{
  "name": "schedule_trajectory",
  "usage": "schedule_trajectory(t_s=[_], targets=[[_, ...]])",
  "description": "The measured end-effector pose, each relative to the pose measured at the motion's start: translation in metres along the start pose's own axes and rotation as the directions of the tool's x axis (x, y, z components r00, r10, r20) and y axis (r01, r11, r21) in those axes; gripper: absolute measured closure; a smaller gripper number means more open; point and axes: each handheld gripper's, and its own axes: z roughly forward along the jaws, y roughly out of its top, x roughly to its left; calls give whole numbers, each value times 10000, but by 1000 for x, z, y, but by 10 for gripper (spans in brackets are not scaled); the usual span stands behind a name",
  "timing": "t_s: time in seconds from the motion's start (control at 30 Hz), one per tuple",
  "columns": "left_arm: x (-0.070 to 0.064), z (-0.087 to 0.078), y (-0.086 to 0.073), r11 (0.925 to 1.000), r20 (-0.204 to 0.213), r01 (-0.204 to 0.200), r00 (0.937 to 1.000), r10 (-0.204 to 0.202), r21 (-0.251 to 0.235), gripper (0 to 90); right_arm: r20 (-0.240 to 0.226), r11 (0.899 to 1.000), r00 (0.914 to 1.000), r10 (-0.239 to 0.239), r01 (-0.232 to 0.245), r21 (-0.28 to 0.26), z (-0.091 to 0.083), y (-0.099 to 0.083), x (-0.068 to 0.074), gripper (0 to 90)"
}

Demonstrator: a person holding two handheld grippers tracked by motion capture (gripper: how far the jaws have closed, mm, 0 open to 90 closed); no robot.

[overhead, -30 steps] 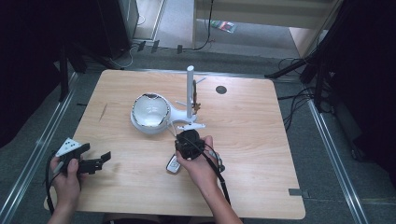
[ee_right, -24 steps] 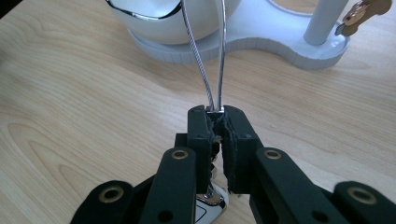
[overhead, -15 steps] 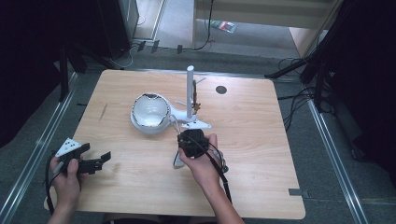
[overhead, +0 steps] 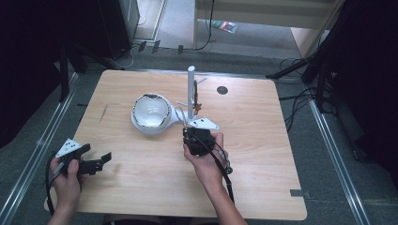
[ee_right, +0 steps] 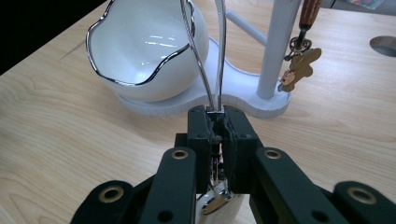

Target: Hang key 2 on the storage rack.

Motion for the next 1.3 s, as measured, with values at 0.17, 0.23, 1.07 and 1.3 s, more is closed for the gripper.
schedule_trajectory(t_s=[0.17,0.23,1.07,1.3], targets=[[0,0,0,10000,-2,-16,10000,16,-16,0,209,9993,9998,-4,11,-377,-2,3,-2,833],[0,0,0,10000,-15,-70,10000,70,-10,0,252,9987,9997,77,-65,-501,-3,5,-3,833],[0,0,0,10000,8,-21,10000,21,-14,0,1184,9934,9922,378,-245,-1117,-5,15,-17,833],[1,0,0,10000,20,-8,10000,8,-13,0,1312,9943,9903,459,-327,-1015,3,13,-18,833]])
